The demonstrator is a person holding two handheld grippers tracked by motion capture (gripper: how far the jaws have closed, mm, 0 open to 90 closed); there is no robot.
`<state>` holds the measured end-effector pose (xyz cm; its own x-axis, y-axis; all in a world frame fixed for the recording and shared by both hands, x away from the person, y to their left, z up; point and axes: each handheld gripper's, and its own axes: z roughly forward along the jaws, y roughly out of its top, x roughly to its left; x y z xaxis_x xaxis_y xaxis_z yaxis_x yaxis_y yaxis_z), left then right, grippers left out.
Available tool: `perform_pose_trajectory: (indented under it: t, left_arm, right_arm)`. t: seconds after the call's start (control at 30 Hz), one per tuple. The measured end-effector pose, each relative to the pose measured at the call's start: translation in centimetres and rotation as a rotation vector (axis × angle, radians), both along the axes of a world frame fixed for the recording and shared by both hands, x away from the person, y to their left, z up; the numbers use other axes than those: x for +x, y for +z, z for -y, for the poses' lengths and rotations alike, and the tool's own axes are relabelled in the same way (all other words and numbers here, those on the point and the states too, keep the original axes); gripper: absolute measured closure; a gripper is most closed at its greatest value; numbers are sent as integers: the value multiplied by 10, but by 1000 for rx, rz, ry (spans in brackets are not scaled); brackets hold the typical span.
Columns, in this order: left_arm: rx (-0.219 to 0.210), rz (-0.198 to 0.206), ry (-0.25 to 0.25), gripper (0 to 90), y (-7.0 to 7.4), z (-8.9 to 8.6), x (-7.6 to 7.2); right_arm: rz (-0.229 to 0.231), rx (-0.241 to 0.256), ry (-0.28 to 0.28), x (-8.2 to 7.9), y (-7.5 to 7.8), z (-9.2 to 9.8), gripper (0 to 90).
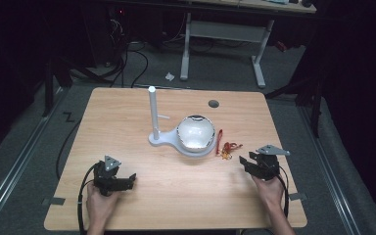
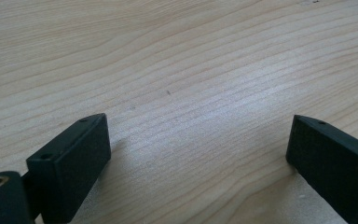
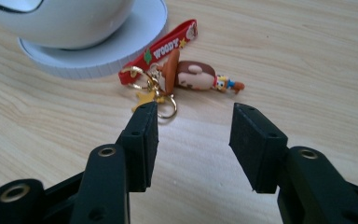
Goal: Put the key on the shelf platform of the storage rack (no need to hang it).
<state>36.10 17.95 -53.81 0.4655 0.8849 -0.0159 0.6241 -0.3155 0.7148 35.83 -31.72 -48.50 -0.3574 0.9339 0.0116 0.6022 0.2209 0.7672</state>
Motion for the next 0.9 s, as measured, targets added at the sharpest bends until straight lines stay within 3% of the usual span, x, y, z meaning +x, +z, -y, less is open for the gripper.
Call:
perform_pose_trajectory:
  t: [0.33,0.47,0.67,0.9]
  left_arm:
    - [0,-1,1,68,0,0,0]
    - [-2,2,5,76,0,0,0]
    - [-2,2,5,77,0,0,0]
    - [-2,2,6,77,0,0,0]
  right_arm:
    - [-18,-14,27,29,2,-13,460]
    - [-34,10,30,40,4,-13,435]
    - [-46,-9,39,55,4,-16,406]
    - [-57,-5,49,66,-1,-18,370]
